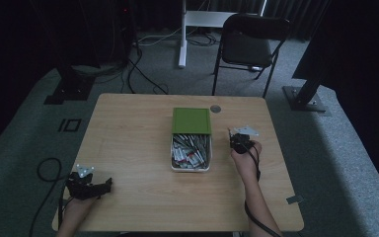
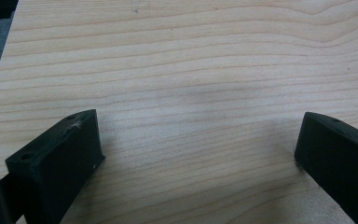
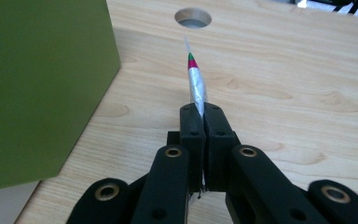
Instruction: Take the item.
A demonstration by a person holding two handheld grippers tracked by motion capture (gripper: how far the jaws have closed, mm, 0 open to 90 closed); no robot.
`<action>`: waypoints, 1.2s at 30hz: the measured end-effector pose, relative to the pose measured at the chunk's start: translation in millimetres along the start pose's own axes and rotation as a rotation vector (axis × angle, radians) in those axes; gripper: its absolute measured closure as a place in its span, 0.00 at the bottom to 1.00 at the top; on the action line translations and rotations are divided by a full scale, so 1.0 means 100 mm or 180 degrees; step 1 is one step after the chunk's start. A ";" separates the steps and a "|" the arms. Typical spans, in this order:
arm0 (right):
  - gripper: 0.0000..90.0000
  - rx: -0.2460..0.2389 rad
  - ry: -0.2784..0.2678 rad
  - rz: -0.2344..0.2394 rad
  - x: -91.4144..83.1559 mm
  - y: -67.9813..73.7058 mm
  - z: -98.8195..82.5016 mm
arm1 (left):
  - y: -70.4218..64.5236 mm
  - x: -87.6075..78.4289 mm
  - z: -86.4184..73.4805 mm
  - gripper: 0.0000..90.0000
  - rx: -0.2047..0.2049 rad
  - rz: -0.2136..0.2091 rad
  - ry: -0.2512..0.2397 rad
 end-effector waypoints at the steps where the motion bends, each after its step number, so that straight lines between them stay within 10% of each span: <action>1: 0.98 0.0018 0.0020 0.0020 0.02 0.02 -0.01 | 0.00 0.00 0.00 0.01 0.0000 0.0000 0.0000; 26: 0.63 0.0226 0.0195 0.0635 0.10 0.63 -0.23 | 0.00 0.00 0.00 0.01 0.0000 0.0000 0.0000; 36: 0.45 0.0271 0.0006 0.0595 -0.02 0.46 -0.20 | 0.00 0.00 0.00 0.02 0.0000 0.0000 -0.0001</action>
Point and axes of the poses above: each handheld gripper's, and its own axes: x roughly forward along the jaws, z roughly out of its top, y roughly to its left, the point moved 10 cm from there along x, roughly forward along the jaws, and after that the axes turned 11 degrees about -z, right-handed, at the moved point
